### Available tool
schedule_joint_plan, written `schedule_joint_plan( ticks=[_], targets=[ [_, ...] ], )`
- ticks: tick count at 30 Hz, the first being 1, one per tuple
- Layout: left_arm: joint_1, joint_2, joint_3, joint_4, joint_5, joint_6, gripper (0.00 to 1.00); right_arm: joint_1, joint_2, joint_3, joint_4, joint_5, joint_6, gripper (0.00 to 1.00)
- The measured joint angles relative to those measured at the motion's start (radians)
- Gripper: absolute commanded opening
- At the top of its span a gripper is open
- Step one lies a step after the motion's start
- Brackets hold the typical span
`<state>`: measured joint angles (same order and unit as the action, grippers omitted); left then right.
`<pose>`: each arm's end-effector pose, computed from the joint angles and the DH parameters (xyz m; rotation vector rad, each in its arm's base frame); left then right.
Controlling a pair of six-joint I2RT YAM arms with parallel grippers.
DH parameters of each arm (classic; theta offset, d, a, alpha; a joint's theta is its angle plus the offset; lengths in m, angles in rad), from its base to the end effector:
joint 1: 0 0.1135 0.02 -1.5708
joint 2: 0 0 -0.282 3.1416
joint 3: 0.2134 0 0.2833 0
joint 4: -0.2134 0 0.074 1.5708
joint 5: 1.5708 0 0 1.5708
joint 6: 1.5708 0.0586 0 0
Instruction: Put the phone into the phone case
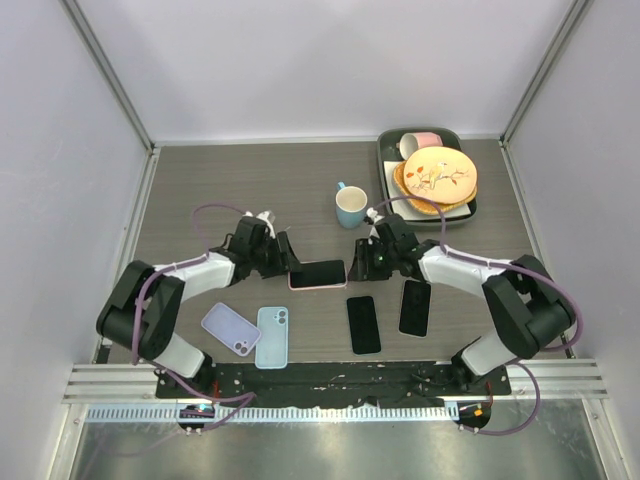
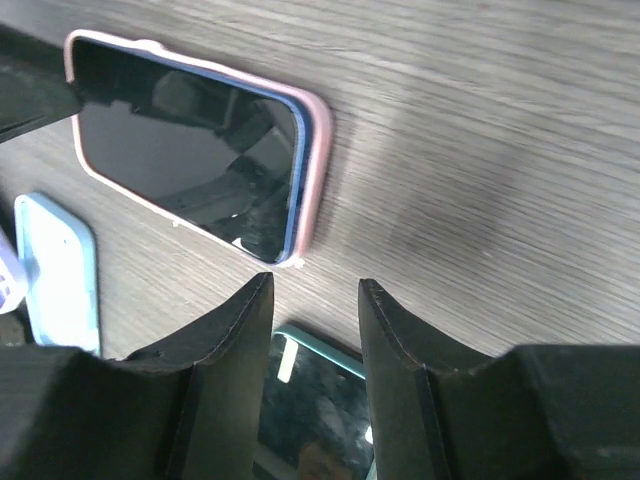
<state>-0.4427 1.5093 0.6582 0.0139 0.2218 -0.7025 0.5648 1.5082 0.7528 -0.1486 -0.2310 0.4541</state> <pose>0.2819 -0.1479 0.1289 -0.2208 2.5270 -0.7648 0.2683 0.1859 0.1458 -0.2464 2.5718 0.6975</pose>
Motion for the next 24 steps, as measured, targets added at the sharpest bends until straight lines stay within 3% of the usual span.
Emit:
schedule_joint_plan(
  ticks=[5,16,20,24],
  targets=[
    [0.002,0.068,0.035,0.061,0.042,0.0,0.53,0.002,0.06,-0.007,0.09,-0.105,0.047,0.41],
    [0.01,0.134,0.085,0.114,0.074,0.009,0.52,-0.01,0.13,-0.013,0.18,-0.183,0.097,0.37],
    [0.014,0.16,0.111,0.124,0.076,0.012,0.52,-0.013,0.123,-0.051,0.24,-0.211,0.119,0.39],
    [0.01,0.159,0.132,0.079,0.046,0.033,0.52,-0.019,0.092,-0.084,0.264,-0.23,0.143,0.49]
  ],
)
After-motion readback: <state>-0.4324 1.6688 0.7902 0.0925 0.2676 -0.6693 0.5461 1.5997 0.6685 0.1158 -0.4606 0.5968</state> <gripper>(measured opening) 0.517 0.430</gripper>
